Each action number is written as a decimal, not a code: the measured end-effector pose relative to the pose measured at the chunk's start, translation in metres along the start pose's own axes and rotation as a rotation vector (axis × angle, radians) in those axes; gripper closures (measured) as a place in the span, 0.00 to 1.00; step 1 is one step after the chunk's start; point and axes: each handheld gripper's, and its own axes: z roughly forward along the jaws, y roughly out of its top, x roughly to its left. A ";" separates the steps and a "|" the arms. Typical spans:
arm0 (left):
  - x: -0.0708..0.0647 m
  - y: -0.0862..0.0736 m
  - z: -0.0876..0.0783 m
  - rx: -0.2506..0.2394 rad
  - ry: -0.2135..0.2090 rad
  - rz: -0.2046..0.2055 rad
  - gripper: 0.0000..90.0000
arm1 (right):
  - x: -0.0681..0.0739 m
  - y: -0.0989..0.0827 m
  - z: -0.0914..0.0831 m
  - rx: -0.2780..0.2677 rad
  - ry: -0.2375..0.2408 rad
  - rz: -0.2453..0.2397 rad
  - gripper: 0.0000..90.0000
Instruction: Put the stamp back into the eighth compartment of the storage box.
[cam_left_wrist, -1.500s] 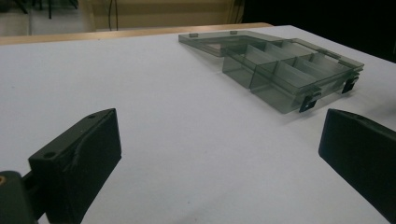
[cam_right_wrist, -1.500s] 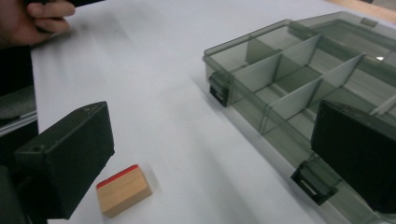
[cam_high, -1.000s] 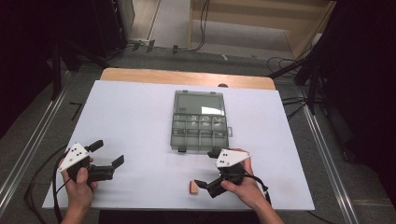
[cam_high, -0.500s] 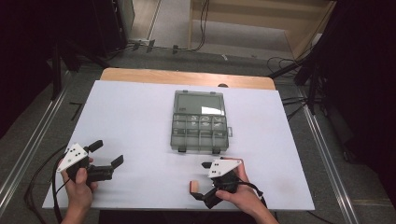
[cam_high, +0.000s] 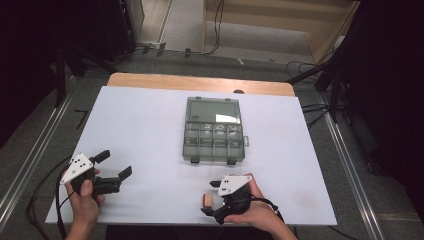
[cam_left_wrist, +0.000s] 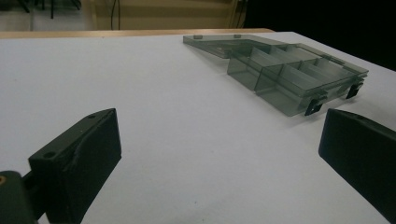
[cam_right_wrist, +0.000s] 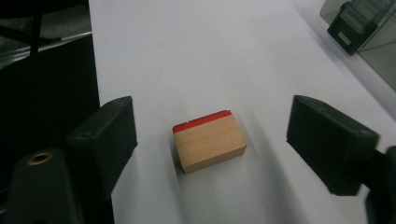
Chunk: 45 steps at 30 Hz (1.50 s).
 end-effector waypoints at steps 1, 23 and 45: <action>0.000 0.000 0.000 0.002 0.000 0.002 0.00 | 0.000 -0.001 0.000 -0.002 0.003 -0.009 0.29; 0.000 0.000 0.000 0.003 0.000 0.003 0.00 | -0.001 -0.006 0.010 0.048 -0.001 -0.054 0.54; 0.000 0.000 0.001 0.002 -0.003 0.007 0.00 | -0.005 -0.004 0.001 -0.008 0.012 -0.024 0.57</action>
